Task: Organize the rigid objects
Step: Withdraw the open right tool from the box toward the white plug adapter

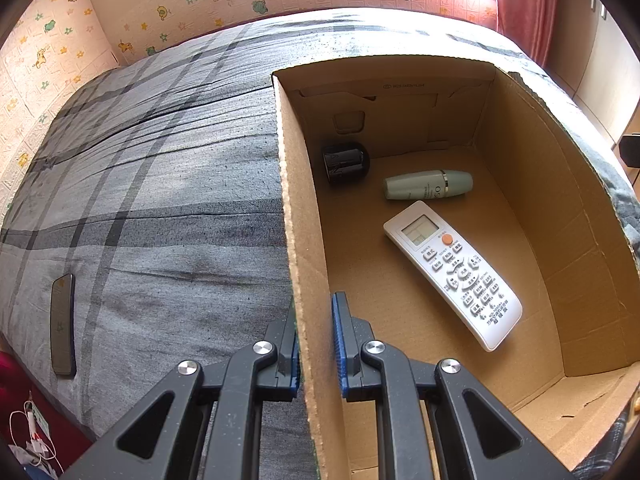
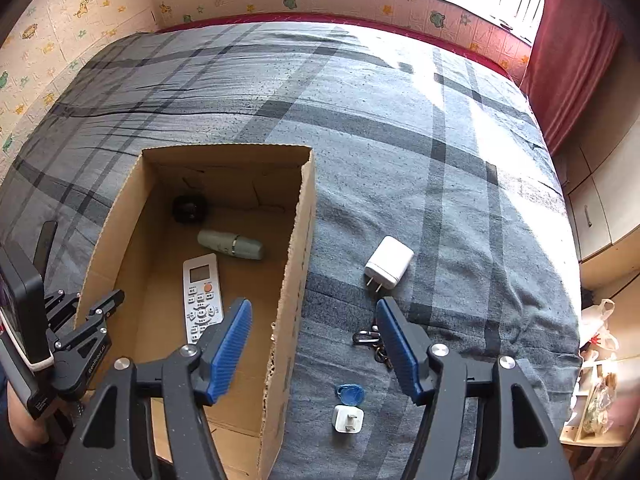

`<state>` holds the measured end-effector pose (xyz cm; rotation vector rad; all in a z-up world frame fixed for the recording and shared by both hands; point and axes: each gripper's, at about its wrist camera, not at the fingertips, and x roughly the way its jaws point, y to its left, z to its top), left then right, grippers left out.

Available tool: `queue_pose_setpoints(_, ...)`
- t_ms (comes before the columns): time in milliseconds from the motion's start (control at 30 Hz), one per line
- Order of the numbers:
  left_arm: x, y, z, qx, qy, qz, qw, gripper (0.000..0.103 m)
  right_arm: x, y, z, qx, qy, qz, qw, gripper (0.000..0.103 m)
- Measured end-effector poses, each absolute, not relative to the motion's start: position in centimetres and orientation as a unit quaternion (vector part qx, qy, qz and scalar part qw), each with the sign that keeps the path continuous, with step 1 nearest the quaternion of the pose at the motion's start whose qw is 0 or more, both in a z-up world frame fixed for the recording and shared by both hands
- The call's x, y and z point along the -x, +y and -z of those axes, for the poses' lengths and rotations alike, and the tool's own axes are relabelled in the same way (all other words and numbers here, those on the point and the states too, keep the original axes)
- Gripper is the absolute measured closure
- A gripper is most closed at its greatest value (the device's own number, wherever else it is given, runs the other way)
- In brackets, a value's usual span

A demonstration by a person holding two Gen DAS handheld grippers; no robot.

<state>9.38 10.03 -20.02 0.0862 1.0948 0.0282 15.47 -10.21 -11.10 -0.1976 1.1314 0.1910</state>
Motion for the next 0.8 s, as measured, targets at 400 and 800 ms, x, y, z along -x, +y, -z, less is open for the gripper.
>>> queue_pose_setpoints(400, -9.4, 9.8, 20.2, -0.045, 0.521, -0.015, 0.852, 0.089, -12.4, -15.8, 12.8, 0.072, 0.542, -0.066, 0.834, 0.016)
queue_pose_setpoints(800, -9.4, 9.7, 20.1, -0.046, 0.520, -0.019, 0.853, 0.089, -9.8, -18.0, 17.3, 0.072, 0.549, -0.059, 0.831, 0.003)
